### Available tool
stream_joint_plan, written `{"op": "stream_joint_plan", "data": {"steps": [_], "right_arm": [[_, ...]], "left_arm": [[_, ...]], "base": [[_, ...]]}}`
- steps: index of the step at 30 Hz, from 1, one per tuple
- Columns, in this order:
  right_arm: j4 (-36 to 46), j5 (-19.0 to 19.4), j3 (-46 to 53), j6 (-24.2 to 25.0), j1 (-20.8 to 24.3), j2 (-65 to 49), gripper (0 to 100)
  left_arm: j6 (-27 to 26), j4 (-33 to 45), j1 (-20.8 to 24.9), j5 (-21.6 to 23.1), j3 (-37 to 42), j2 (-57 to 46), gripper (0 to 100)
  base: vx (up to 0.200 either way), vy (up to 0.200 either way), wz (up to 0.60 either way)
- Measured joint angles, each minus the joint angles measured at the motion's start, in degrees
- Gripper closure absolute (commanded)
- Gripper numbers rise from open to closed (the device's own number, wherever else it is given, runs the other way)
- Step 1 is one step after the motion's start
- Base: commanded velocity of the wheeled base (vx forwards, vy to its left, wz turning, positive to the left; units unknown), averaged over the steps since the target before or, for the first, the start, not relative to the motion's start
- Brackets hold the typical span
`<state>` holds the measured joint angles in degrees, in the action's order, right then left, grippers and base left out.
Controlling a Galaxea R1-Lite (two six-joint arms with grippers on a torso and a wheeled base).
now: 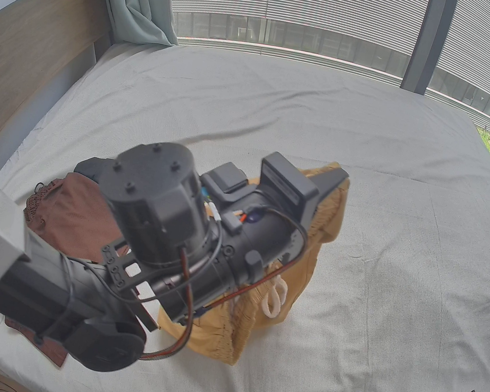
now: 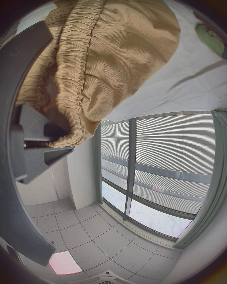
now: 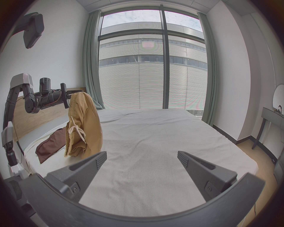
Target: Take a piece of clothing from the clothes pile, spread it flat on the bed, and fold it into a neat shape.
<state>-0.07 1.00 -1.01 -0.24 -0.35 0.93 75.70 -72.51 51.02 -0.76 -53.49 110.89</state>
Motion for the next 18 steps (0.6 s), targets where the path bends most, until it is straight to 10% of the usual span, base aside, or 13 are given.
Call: {"op": "stream_joint_plan", "data": {"steps": [18], "right_arm": [[0.0,0.0,0.0,0.0,0.0,0.0,0]], "left_arm": [[0.1,0.5,10.9,1.9,-14.1,3.4,100]], "base": [[0.000,0.000,0.00]]}}
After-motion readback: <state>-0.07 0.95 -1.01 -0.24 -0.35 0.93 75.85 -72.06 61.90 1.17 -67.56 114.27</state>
